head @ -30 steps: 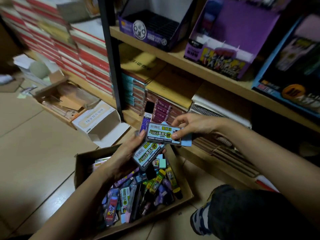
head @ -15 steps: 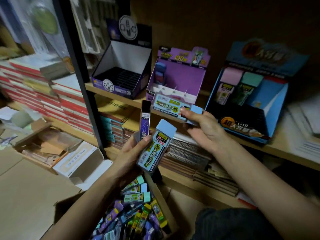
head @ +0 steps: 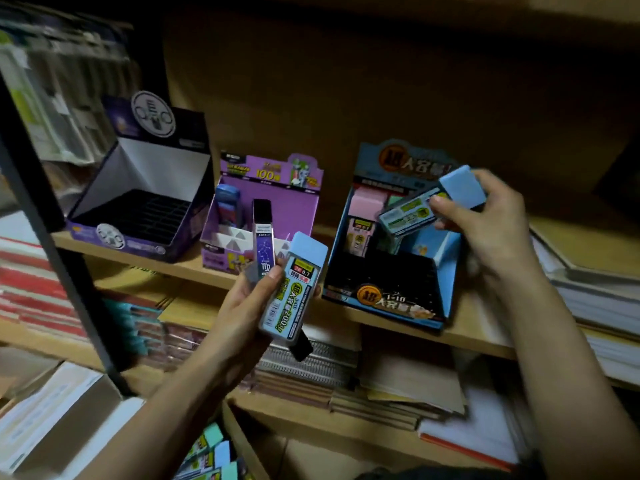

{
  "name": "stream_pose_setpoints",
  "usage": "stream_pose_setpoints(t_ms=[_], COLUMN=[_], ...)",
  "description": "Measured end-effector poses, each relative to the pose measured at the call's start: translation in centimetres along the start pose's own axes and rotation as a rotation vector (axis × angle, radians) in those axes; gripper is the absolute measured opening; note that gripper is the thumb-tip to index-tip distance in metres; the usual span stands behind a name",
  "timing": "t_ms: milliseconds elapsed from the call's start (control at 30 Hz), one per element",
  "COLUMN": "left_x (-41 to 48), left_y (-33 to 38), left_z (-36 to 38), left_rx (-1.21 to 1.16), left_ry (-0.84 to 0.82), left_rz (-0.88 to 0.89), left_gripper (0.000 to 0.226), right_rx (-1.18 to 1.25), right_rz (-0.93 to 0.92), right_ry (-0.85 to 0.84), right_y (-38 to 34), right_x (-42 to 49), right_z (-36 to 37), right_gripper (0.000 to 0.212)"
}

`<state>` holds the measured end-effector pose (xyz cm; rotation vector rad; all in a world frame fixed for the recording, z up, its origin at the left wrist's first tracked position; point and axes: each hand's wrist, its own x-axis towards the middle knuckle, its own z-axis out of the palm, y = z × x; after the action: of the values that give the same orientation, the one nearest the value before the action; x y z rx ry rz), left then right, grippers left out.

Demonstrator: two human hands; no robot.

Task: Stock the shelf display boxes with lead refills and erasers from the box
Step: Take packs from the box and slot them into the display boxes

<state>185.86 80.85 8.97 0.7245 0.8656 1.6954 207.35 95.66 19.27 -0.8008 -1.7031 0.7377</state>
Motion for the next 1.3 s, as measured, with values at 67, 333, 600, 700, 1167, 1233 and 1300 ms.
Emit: stream_pose_setpoints(t_ms=[67, 333, 600, 700, 1167, 1233, 1300], left_x=[0.6, 0.9, 0.8, 0.7, 0.2, 0.1, 0.0], left_y=[-0.3, 0.3, 0.6, 0.7, 0.9, 0.9, 1.0], left_z=[0.4, 1.3, 1.6, 1.9, 2.5, 2.6, 2.6], left_rx=[0.007, 0.001, 0.022, 0.02, 0.062, 0.057, 0.058], left_ry=[0.02, 0.011, 0.019, 0.022, -0.031, -0.038, -0.044], left_rz=[-0.007, -0.027, -0.045, -0.045, -0.052, -0.047, -0.054], left_gripper=[0.027, 0.029, 0.029, 0.026, 0.032, 0.033, 0.034], right_rx=[-0.087, -0.673, -0.858, -0.886, -1.149, -1.138, -1.132], right_rz=[-0.008, -0.099, -0.101, -0.08, -0.307, -0.349, -0.371], right_ry=[-0.01, -0.393, -0.453, -0.457, -0.333, -0.288, -0.244], right_y=[0.8, 2.8, 2.3, 2.5, 5.1, 5.8, 6.2], right_x=[1.2, 4.2, 4.6, 4.9, 3.6, 3.1, 2.8], right_z=[-1.7, -2.7, -2.9, -2.8, -1.9, -1.9, -1.9], right_gripper=[0.024, 0.023, 0.031, 0.036, 0.045, 0.043, 0.039])
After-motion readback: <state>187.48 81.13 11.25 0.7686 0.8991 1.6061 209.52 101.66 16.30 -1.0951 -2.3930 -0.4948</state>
